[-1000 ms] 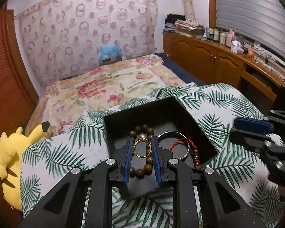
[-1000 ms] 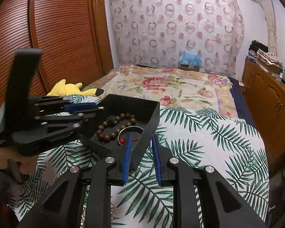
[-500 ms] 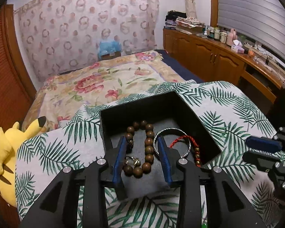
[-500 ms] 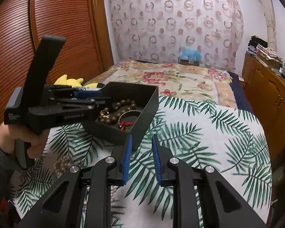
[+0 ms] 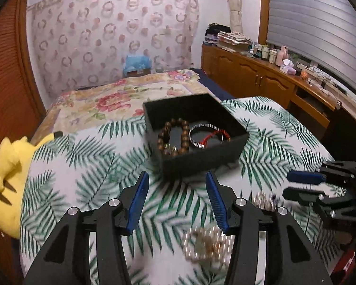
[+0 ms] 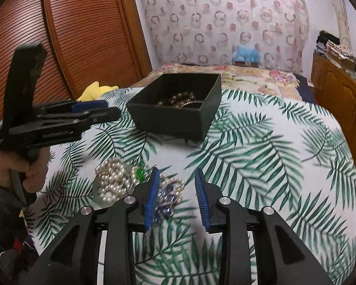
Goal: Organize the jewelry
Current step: 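Grasp a pearl strand with the left tool while the right tool grasps the blue brooch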
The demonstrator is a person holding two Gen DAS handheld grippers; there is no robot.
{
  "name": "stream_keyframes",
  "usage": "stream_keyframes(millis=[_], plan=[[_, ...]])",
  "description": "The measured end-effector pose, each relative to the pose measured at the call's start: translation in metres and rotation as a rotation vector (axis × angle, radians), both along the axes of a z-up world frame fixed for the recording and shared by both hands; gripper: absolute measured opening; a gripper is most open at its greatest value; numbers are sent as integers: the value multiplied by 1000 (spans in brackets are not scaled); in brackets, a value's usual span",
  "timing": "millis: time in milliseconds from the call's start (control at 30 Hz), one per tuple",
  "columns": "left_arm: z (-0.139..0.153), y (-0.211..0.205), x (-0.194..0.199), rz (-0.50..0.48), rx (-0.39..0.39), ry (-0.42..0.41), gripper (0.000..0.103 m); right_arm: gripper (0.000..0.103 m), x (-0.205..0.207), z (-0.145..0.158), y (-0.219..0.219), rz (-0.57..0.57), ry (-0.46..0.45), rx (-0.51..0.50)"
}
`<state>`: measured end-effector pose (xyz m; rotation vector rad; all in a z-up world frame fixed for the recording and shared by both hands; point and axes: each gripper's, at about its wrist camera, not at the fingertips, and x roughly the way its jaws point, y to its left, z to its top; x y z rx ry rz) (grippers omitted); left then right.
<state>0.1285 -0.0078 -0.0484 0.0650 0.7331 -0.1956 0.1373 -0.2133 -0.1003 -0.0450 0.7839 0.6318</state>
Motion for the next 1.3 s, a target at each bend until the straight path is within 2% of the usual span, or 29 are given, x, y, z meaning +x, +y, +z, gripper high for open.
stream_keyframes(millis=[67,167,500,767,833,867,1033,1300], plan=[[-2,4,-7,7,-6,2,48,45,-1,-3,1,-7,17,6],[-6,10,-20,20,-30,6,48,46,-4,-7,4,-13,37,2],[-14,14,-45,30,-25,-1,48,46,-9,-22,15,-43,88,-40],[-17,9,-47,21,-38,5,48,47,-9,-25,16,-78,105,-24],[-18,9,-48,19,-39,6,48,34,-8,-26,15,-63,119,-7],[-19,8,-48,18,-40,7,48,32,-8,-25,15,-61,121,-7],[-21,7,-48,19,-39,13,48,30,-8,-18,13,-63,90,-27],[-23,8,-47,25,-42,17,48,28,-4,15,1,-52,-5,-62]])
